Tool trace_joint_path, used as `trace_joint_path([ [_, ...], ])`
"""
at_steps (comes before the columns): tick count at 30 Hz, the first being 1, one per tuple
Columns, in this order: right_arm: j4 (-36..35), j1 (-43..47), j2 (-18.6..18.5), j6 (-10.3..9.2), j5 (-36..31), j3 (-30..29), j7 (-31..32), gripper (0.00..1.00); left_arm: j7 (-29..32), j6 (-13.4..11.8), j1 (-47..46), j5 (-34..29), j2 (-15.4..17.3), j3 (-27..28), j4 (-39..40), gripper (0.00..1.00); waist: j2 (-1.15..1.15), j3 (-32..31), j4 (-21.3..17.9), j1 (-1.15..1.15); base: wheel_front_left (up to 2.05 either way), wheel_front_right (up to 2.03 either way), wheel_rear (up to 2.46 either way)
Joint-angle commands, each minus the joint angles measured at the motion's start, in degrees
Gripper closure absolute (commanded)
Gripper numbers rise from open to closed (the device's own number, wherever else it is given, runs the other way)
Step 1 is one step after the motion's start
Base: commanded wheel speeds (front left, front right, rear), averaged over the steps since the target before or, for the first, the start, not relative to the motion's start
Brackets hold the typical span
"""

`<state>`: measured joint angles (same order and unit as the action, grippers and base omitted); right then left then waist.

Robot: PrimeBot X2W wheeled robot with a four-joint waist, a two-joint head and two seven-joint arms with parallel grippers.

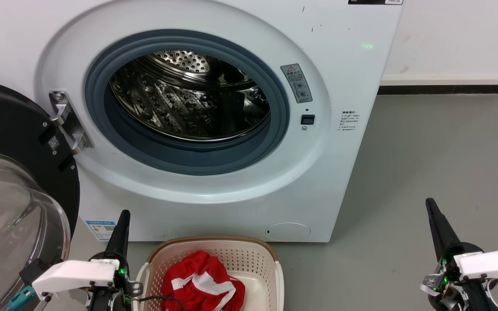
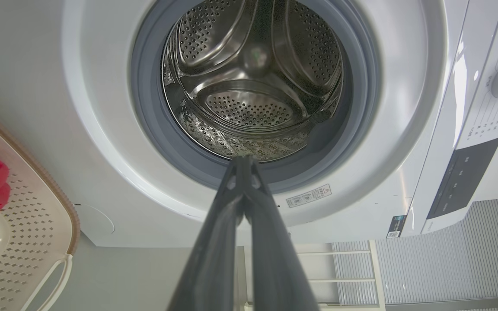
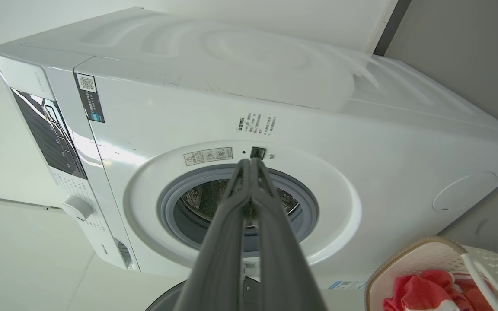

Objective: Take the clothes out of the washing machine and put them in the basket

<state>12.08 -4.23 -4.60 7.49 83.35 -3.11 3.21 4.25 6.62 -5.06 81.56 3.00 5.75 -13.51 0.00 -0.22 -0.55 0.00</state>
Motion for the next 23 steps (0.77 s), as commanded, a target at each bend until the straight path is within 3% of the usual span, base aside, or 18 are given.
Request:
trace_joint_path([
  [1, 0.3, -1.2, -0.1, 0.01, 1.7, -0.2, 0.3, 1.00, 0.5, 0.4, -1.1, 1.6, 0.0, 0.2, 0.0, 1.00, 0.00, 0.0, 0.0, 0.00, 0.00, 0.00, 0.00],
  [23, 2.0, -2.2, 0.3, 0.00, 10.9, -1.4, 1.8, 1.00, 2.5, 1.0, -1.4, 11.0, -0.2, 1.0, -0.6, 1.00, 0.00, 0.4, 0.5, 0.00, 0.00, 0.00, 0.00],
])
